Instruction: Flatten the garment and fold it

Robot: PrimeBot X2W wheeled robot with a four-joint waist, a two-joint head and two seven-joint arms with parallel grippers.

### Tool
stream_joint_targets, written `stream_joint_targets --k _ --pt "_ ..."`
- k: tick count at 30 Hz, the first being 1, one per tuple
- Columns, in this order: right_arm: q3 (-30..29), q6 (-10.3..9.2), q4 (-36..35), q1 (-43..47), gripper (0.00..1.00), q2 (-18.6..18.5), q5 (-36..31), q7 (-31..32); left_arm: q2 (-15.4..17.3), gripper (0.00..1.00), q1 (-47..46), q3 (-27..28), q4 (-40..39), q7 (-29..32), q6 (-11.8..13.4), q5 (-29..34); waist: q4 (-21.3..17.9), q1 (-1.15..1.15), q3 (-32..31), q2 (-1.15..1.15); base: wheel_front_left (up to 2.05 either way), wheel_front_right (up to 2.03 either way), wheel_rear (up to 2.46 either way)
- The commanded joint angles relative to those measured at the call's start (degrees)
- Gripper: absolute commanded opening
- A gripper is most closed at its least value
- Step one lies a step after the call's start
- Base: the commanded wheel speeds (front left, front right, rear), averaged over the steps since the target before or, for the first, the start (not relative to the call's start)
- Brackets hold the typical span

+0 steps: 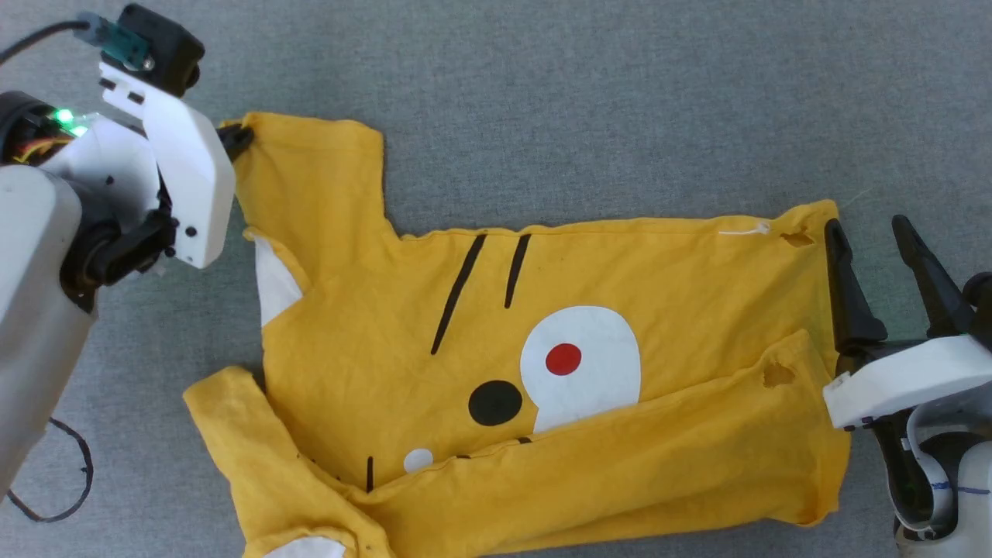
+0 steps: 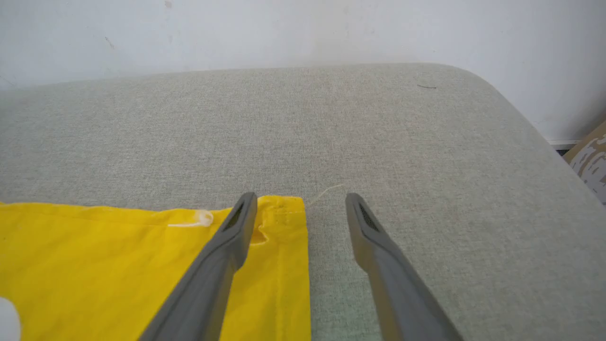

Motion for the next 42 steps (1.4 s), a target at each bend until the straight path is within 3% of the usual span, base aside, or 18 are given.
stream_joint_targets --k 1,6,18,25,26,27,28,42 --pt "-0.1 -0.05 -0.5 -0.9 1.0 0.0 -0.5 0.3 -0.3 0.0 1.2 -0.4 0.3 -0.7 -0.4 -0.5 0.4 0.0 -0.9 0.0 0.0 0.0 0.0" --pt "-0.6 -0.05 -2.0 -1.2 1.0 0.0 -1.2 4.2 -0.5 0.0 1.4 -1.0 -0.2 -3.7 -0.4 -0.7 0.9 0.0 -2.6 0.0 0.0 0.0 0.0" --pt "-1.0 -0.05 -0.8 -8.0 1.0 -0.1 -4.3 26.5 -1.3 0.0 0.8 -1.9 -0.4 -5.9 -0.4 -1.4 2.0 0.0 -1.8 0.0 0.0 0.0 0.0" --pt "-0.3 -0.05 2.5 -10.1 1.0 -1.6 -3.5 31.0 -1.8 0.0 -0.4 -2.4 -0.1 -6.3 -0.4 -1.5 3.0 0.0 -0.2 0.0 0.0 0.0 0.0" --pt "-0.5 -0.05 3.0 -10.4 0.96 -1.5 -3.2 31.4 -1.8 0.0 -0.5 -2.5 0.0 -6.4 -0.4 -1.6 3.1 0.0 0.0 0.0 0.0 0.0 0.0" --pt "-0.6 -0.05 3.3 -10.6 0.43 -1.4 -3.1 31.7 -1.8 0.0 -0.7 -2.5 0.0 -6.5 -0.4 -1.6 3.2 0.0 0.1 0.0 0.0 0.0 0.0" --pt "-0.6 -0.05 3.6 -10.9 0.0 -1.4 -3.0 31.9 -1.8 0.0 -0.9 -2.6 0.1 -6.7 -0.4 -1.6 3.3 0.0 0.2 0.0 0.0 0.0 0.0" --pt "-2.6 -0.05 1.9 -8.7 0.0 -1.0 -1.7 27.1 -0.7 0.0 4.0 0.3 -3.4 -17.7 -0.3 -4.5 4.3 0.0 -6.0 0.0 0.0 0.0 0.0"
